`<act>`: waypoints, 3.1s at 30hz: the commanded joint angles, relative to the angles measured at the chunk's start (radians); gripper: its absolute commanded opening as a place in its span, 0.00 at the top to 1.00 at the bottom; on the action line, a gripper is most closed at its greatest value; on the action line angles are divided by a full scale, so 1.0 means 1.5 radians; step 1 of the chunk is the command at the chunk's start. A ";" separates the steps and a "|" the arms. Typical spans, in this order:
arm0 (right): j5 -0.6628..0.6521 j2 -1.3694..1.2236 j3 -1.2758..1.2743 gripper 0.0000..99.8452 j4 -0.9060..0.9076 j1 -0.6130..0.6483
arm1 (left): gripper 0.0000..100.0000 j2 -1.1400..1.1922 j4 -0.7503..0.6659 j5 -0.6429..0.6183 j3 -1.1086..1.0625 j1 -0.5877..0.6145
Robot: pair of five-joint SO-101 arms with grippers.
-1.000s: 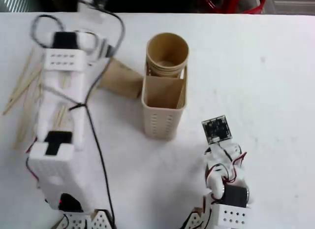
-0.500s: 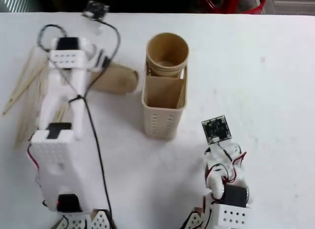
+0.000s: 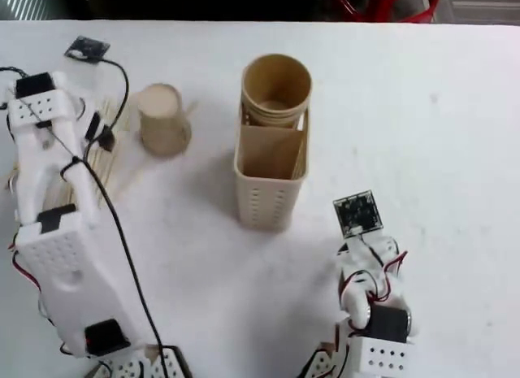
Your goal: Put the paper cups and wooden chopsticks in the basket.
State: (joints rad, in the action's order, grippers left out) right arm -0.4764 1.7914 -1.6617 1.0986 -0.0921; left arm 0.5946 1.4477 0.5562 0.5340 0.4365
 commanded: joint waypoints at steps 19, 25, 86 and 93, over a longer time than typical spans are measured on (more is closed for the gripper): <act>0.006 0.006 0.001 0.86 -0.014 -0.001 | 0.77 -0.176 -0.005 -0.149 0.077 -0.191; 0.006 0.006 0.001 0.86 -0.014 -0.001 | 0.77 -0.101 -0.033 -0.153 0.079 -0.168; 0.006 0.006 0.001 0.86 -0.013 -0.001 | 0.81 -0.258 0.219 -0.038 0.174 0.056; 0.006 0.006 0.001 0.86 -0.013 -0.005 | 0.77 -0.290 0.106 -0.153 0.110 -0.129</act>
State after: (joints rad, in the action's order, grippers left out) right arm -0.4764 1.7914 -1.6632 1.0986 -0.0921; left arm 0.2110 1.7100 0.3890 0.7288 0.3414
